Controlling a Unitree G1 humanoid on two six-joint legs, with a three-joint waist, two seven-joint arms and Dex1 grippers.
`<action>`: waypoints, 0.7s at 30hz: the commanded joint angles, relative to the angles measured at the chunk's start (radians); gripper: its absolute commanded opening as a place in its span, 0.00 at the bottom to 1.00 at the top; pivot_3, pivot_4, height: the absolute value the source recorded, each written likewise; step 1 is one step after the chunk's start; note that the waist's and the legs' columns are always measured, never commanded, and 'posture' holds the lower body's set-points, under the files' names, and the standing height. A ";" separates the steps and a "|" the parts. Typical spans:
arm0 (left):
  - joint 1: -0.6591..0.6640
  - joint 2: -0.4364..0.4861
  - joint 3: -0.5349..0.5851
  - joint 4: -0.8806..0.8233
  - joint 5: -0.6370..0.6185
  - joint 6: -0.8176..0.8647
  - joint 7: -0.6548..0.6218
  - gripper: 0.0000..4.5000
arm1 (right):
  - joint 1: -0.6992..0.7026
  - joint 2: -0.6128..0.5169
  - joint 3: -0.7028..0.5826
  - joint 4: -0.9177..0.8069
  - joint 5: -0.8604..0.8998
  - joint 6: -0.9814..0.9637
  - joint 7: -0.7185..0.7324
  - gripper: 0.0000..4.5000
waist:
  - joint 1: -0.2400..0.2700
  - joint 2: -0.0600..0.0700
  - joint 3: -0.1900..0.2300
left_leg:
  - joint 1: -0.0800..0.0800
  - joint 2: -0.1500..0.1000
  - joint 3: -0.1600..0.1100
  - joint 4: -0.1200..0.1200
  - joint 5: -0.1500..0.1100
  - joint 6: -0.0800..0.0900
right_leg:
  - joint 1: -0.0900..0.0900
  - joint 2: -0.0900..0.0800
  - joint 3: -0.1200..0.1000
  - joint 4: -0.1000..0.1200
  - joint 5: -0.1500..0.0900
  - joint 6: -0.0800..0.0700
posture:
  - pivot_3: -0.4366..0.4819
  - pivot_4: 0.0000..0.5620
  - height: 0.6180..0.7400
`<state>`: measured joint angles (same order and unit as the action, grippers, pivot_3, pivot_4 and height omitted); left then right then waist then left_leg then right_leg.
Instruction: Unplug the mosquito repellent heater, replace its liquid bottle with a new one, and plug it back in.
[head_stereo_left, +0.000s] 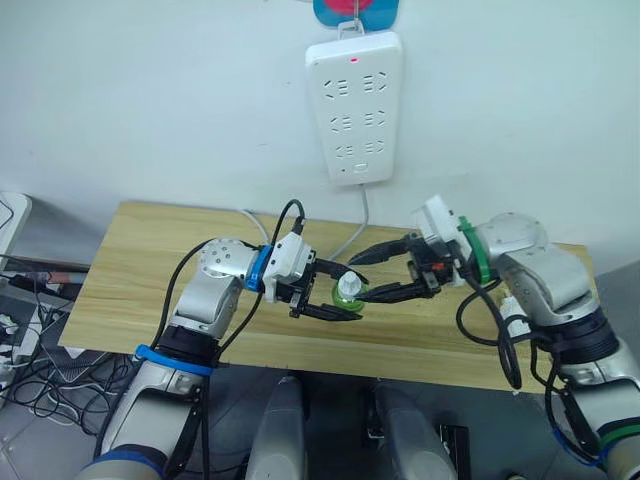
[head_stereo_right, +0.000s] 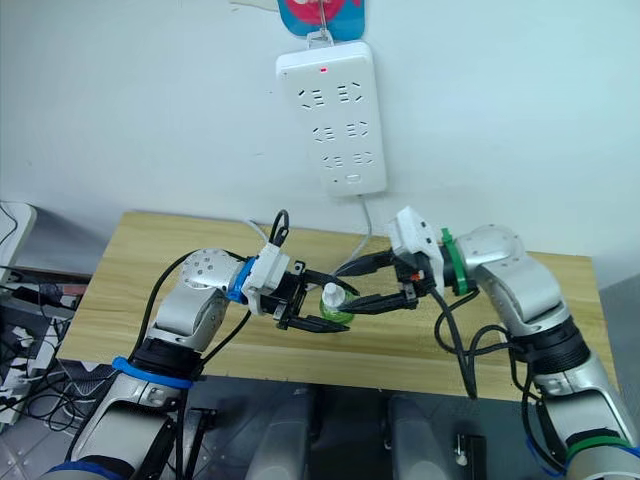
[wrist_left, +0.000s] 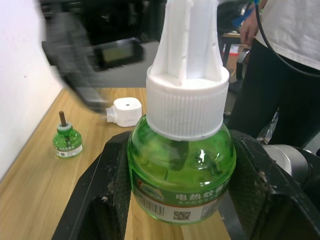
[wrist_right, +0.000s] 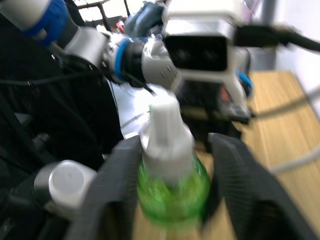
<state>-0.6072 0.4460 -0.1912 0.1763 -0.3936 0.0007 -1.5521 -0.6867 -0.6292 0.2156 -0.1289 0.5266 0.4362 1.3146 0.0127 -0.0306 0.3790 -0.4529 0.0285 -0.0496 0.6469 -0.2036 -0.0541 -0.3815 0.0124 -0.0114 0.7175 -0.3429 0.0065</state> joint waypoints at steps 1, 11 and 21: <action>0.004 -0.003 0.013 -0.007 -0.003 -0.017 0.018 0.51 | 0.037 -0.053 -0.076 -0.055 0.025 0.028 -0.012 0.82 | 0.002 0.000 0.000 | 0.000 0.000 0.000 0.000 0.000 0.000 | 0.000 0.000 0.000 0.000 0.000 0.000 | 0.58 0.61 1.00; 0.042 -0.021 0.024 -0.030 0.020 -0.034 0.141 0.51 | 0.388 -0.039 -0.299 -0.563 0.110 0.278 -0.494 0.99 | 0.011 0.000 0.000 | 0.000 0.000 0.001 -0.001 0.000 0.000 | 0.002 0.000 -0.001 0.000 0.000 0.000 | 0.57 0.62 1.00; 0.030 -0.041 0.013 -0.011 0.032 -0.040 0.172 0.51 | 0.391 0.178 -0.033 -0.687 -0.164 0.281 -0.919 0.99 | 0.007 0.000 0.000 | 0.002 0.000 0.000 0.000 0.001 -0.001 | 0.001 0.000 0.001 0.001 0.000 0.000 | 0.56 0.62 1.00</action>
<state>-0.5724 0.4118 -0.1802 0.1759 -0.3529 -0.0256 -1.3833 -0.2818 -0.4595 0.1519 -0.7963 0.4069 0.7472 0.4315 0.0199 -0.0305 0.3789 -0.4514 0.0283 -0.0504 0.6465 -0.2023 -0.0555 -0.3805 0.0128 -0.0108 0.7183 -0.3430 0.0067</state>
